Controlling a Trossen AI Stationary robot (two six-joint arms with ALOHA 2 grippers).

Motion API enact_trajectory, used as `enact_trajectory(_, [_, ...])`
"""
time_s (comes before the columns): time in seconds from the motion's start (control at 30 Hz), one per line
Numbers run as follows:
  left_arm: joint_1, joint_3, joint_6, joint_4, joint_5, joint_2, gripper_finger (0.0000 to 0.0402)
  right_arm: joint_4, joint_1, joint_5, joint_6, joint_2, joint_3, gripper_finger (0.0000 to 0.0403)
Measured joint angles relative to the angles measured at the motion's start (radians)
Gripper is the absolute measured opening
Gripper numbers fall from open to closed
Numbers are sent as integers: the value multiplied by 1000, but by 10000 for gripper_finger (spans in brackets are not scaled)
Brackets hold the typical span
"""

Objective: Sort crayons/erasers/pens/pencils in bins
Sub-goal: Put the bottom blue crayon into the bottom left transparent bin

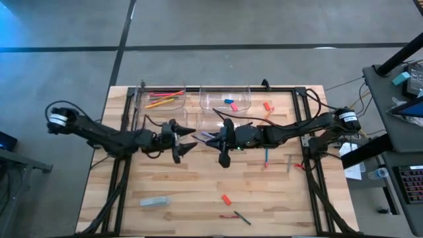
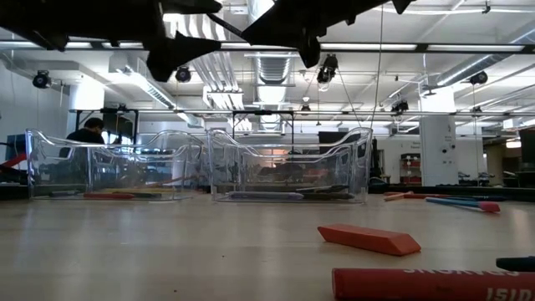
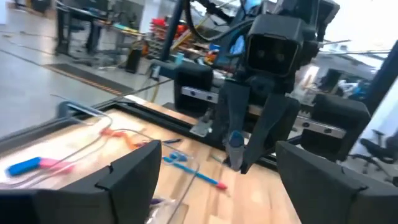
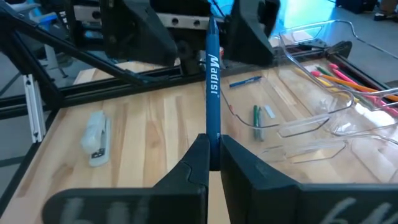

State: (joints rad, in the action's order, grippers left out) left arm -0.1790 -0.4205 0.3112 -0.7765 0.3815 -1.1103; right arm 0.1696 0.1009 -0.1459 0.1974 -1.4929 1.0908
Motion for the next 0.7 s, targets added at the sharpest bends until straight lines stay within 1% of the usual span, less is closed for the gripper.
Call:
enact_trajectory(0.13, [14,-8,19,-101,-27,-81,290,0,4,0,3,0,0,13])
enact_trajectory(0.23, [14,-9,23,-162,-29,-125,259,0,7,0,4,0,0,13])
enact_trajectory(0.3, [14,-10,23,-200,-29,-144,224,0,6,0,11,0,0,13])
enact_trajectory(0.37, [14,-11,23,-235,-29,-159,180,0,6,-3,11,0,0,13])
enact_trajectory(0.53, [14,-11,17,-262,-33,-172,41,0,6,-6,11,0,0,15])
enact_trajectory(0.57, [12,-11,16,-264,-33,-172,22,0,6,-6,11,0,0,20])
enact_trajectory(0.6, [12,-11,14,-264,-34,-171,16,0,6,-7,11,0,0,27])
enact_trajectory(0.7, [13,-11,-9,-259,-33,-167,20,-9,6,-7,17,1,-1,67])
